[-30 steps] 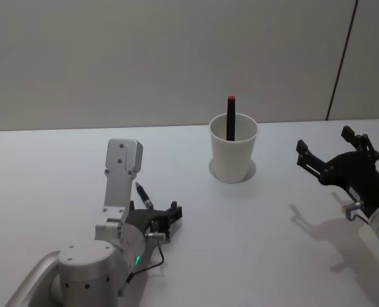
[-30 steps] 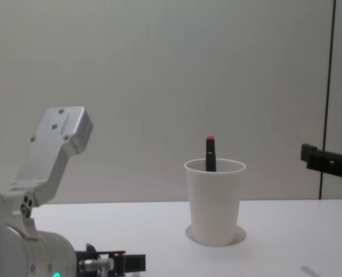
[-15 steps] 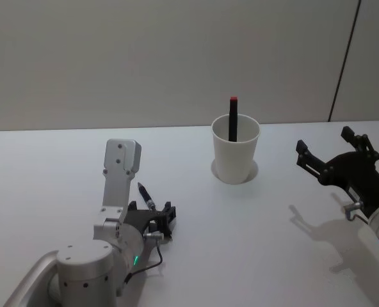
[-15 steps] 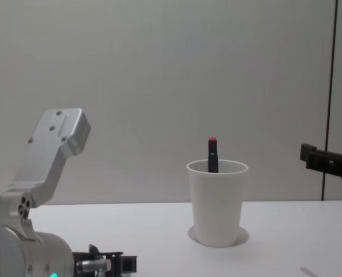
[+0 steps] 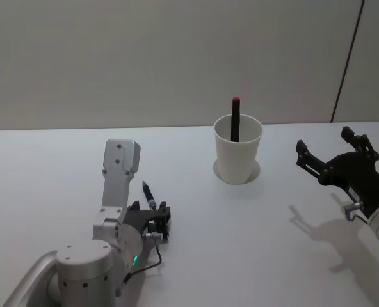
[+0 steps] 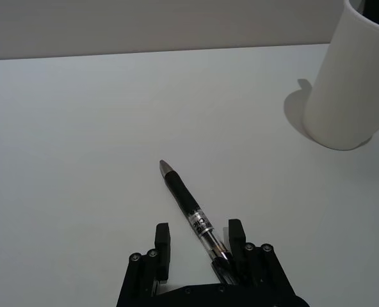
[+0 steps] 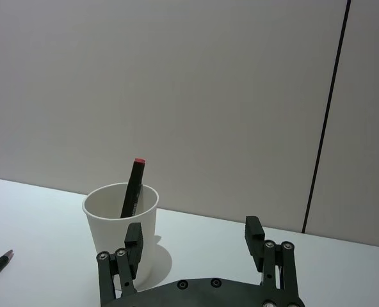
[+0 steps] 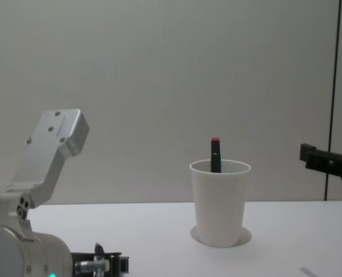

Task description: Place the pen into the pen holder.

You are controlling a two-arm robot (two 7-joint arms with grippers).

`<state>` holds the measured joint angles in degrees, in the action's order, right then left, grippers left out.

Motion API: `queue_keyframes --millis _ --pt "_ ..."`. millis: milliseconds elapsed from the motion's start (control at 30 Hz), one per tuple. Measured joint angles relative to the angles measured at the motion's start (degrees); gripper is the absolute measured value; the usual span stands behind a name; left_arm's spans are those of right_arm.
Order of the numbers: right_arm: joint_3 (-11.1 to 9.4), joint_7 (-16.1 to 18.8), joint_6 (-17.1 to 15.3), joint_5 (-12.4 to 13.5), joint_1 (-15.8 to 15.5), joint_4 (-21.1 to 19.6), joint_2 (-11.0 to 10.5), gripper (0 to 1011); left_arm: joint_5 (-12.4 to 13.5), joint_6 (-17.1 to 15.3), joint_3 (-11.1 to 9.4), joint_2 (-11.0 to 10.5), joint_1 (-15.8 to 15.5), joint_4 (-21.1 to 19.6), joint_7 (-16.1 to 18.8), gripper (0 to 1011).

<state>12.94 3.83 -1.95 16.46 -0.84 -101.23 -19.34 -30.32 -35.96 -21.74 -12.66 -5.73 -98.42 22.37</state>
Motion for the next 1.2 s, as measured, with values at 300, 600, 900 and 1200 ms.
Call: queue_keyframes --millis 300,600,900,1200 --pt "0.0 0.0 0.0 0.0 0.0 0.0 0.0 1001 -0.02 -0.04 0.0 0.04 0.02 0.03 -0.08 500" --pt "0.0 0.0 0.0 0.0 0.0 0.0 0.0 1001 0.13 -0.05 0.01 0.05 0.04 0.06 -0.37 449" --pt "0.0 0.0 0.0 0.0 0.0 0.0 0.0 1001 2.47 -0.06 -0.02 -0.36 0.13 -0.13 -1.48 384" --pt "0.0 0.0 0.0 0.0 0.0 0.0 0.0 1001 4.87 -0.16 0.04 -0.93 0.47 -0.8 -2.5 324"
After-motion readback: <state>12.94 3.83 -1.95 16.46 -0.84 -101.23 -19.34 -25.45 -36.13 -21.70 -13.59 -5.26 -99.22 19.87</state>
